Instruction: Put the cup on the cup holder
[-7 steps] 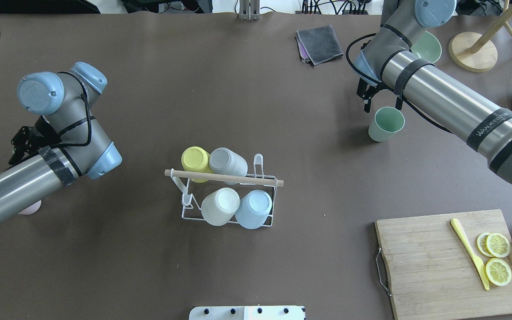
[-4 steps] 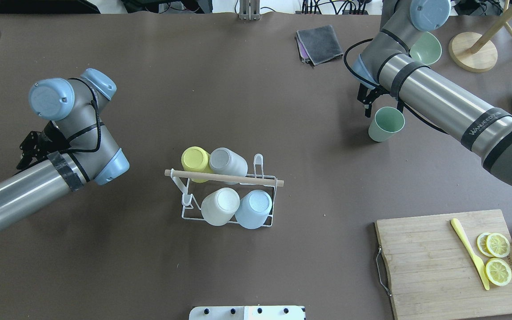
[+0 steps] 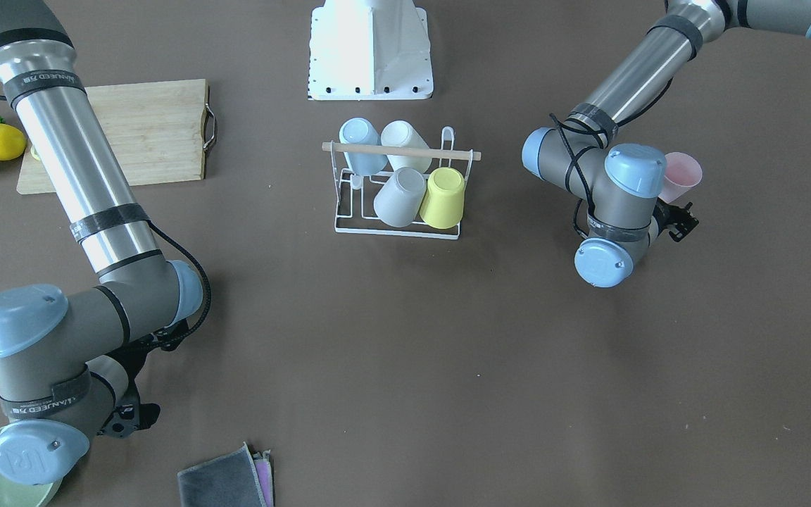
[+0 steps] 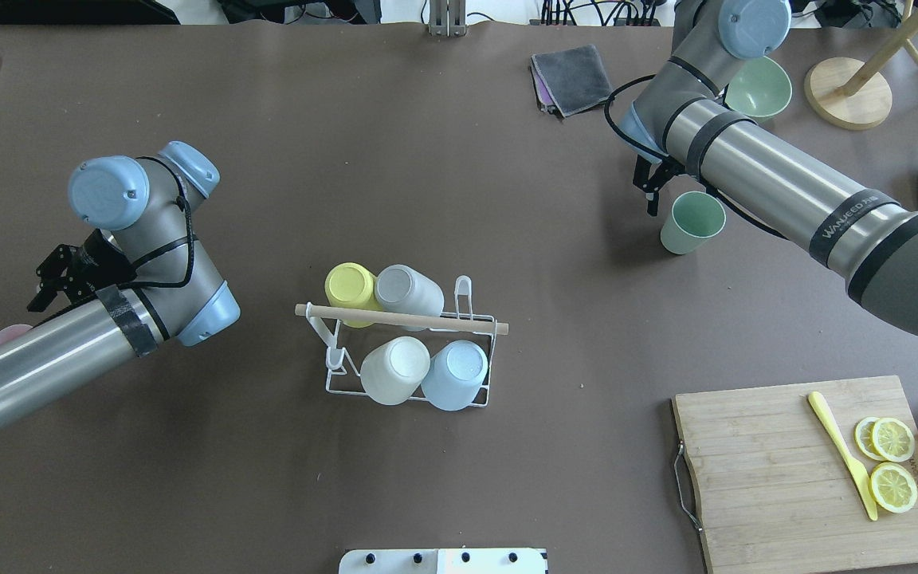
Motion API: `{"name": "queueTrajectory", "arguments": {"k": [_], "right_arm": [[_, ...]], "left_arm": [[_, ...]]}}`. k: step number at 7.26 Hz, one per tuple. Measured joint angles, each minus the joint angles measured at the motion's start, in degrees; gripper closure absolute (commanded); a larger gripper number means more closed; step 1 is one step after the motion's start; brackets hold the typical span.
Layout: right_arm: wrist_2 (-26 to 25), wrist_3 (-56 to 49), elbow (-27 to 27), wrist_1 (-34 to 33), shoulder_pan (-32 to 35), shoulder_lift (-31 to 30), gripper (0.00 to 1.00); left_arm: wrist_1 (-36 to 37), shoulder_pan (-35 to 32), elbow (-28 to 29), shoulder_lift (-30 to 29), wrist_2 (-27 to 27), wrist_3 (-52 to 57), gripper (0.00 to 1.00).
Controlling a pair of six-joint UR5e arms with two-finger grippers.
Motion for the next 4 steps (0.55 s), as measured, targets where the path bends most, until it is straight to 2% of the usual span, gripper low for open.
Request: {"name": "queueTrajectory", "arguments": {"k": [4], "right_arm": [[0.1,0.1,-0.9,-2.1,-1.0,0.4,0.00]], "left_arm": [[1.0,1.0,-0.3,1.0,1.6,-0.2,0.07]]}}
